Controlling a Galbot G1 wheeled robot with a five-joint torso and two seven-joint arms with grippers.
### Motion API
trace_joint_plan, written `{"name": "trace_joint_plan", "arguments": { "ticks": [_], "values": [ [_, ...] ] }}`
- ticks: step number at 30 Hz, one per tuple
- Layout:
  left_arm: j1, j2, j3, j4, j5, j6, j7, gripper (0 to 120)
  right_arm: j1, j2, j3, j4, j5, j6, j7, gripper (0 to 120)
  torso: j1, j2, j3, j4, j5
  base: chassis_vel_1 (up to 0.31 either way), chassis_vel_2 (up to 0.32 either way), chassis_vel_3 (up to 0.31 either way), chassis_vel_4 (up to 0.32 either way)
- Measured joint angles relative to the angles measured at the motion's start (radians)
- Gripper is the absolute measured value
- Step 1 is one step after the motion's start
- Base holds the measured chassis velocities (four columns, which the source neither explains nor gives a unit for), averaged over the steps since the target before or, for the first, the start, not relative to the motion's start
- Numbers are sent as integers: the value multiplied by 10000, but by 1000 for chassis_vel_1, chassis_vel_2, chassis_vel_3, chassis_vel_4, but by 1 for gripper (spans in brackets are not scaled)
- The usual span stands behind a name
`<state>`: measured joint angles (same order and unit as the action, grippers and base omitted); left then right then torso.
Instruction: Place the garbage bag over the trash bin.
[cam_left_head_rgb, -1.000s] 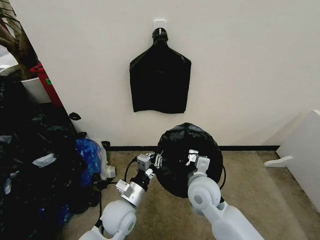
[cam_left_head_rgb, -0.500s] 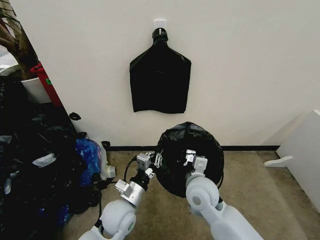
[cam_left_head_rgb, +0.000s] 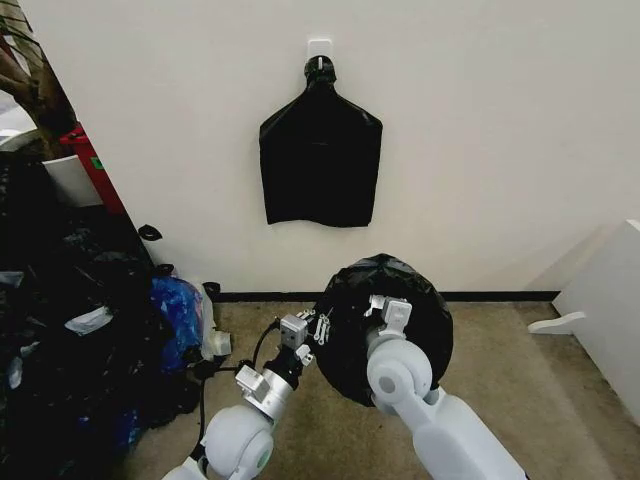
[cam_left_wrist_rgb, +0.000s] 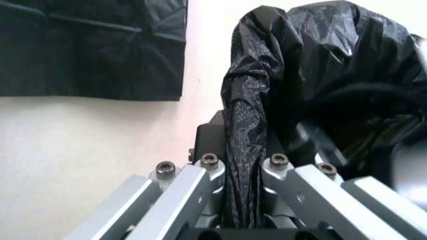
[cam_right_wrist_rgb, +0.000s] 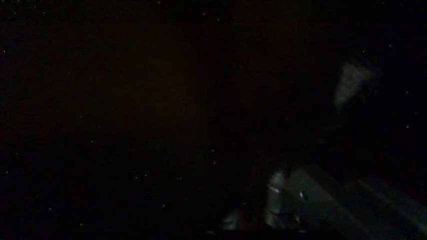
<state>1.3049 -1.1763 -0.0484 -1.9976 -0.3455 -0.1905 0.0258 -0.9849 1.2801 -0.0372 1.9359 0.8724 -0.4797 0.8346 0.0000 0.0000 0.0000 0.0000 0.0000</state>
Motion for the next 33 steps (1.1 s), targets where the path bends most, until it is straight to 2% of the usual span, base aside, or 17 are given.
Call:
{"name": "trace_joint_plan", "arguments": {
  "ticks": [5, 11, 16, 21, 22, 25, 26, 29, 30, 32, 33],
  "values": [
    [-51, -26, -44, -6, -48, -3, 7, 4, -134, -108, 64, 95, 54, 13, -68, 0, 0, 0, 0, -1, 1, 0, 0, 0, 0],
    [-325, -184, -202, 312, -280, 67, -276, 4, -558, -458, -170, 1207, 217, -149, -189, 1, 0, 0, 0, 0, 0, 0, 0, 0, 0],
    [-562, -285, -372, 559, -401, 134, -365, 4, -985, -666, -220, 2004, 190, -234, -517, 18, 0, 0, 0, 0, 1, 0, 0, 0, 0],
    [-913, -259, -512, 1011, -682, 146, -351, 4, -1487, -1377, -155, 3834, 353, -341, -1026, 39, 0, 0, 0, -1, 0, 0, 0, 0, 0],
    [-913, -259, -512, 1011, -682, 146, -351, 4, -1487, -1377, -155, 3834, 353, -341, -1026, 39, 0, 0, 0, -1, 0, 0, 0, 0, 0],
    [-1097, -216, -567, 1202, -871, 145, -266, 4, -1692, -1951, 229, 4840, 966, -495, -1174, 49, 0, 0, 0, 0, 0, 0, 0, 0, 0],
    [-1201, -178, -595, 1341, -901, 146, -188, 4, -1822, -2307, 644, 5354, 1373, -581, -1375, 56, 0, 0, 0, -3, 1, 0, 0, 0, 0],
    [-1291, -113, -670, 1539, -927, 88, 184, 4, -1872, -2999, 1311, 5700, 2176, -539, -1697, 66, 0, 0, -1, -3, 1, 0, 0, 0, 0],
    [-1291, -113, -670, 1539, -927, 88, 184, 4, -1872, -2999, 1311, 5700, 2176, -539, -1697, 66, 0, 0, -1, -3, 1, 0, 0, 0, 0],
    [-1301, 22, -729, 1807, -947, -254, 1220, 4, -1514, -4032, 2129, 5762, 3282, -88, -1963, 76, 0, 0, 0, 1, 4, 0, 0, 0, 0],
    [-1302, 60, -732, 1874, -947, -389, 1517, 4, -1412, -4290, 2403, 5762, 3579, -16, -2046, 79, 0, 0, 0, 1, 0, 0, 0, 0, 0]
  ]
}}
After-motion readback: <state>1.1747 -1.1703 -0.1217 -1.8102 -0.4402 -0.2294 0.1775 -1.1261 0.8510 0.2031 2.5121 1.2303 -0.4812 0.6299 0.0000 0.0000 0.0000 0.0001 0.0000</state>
